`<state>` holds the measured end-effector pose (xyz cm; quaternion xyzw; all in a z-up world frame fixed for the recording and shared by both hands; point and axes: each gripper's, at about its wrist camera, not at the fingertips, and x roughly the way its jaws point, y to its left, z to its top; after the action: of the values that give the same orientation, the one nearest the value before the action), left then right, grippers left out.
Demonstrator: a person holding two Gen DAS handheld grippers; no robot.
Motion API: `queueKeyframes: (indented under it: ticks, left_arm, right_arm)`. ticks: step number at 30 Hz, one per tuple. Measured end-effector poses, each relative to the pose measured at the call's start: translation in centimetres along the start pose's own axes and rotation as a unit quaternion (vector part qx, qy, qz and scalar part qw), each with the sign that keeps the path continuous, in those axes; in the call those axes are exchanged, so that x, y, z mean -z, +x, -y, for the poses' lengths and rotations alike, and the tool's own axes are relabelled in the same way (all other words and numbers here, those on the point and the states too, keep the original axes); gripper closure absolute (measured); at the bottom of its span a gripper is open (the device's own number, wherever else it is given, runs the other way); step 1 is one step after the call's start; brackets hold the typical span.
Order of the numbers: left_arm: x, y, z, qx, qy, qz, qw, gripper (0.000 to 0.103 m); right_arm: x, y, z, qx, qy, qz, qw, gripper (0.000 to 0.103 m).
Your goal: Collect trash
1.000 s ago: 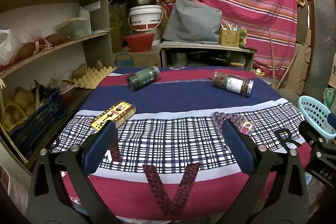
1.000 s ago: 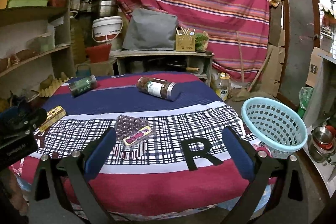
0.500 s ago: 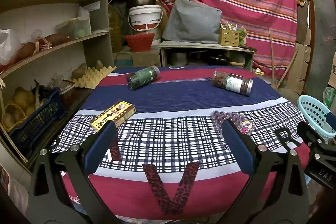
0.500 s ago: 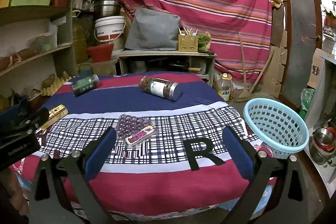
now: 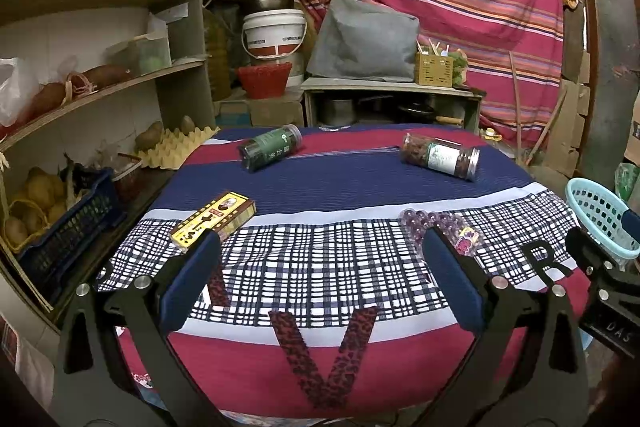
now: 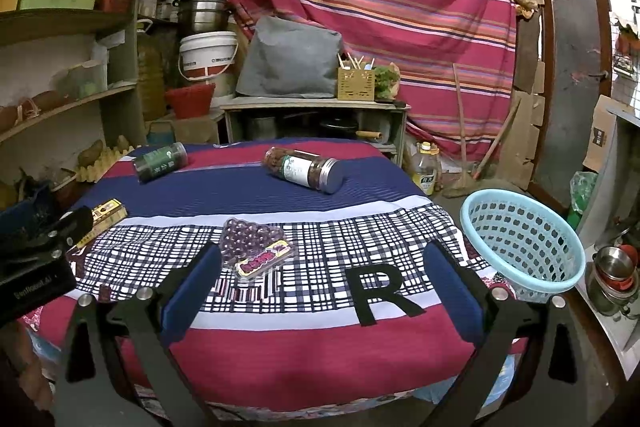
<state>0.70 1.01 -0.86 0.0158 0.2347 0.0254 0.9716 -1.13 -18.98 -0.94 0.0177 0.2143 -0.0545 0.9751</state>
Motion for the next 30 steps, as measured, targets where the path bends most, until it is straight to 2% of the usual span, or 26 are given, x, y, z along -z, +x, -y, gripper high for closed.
queueKeyframes:
  ticks: [30]
  left_arm:
    - [-0.1, -0.06, -0.19, 0.001, 0.004, 0.003, 1.0, 0.005]
  right_arm:
    - [-0.11, -0.07, 0.12, 0.0, -0.001, -0.001, 1.0, 0.005]
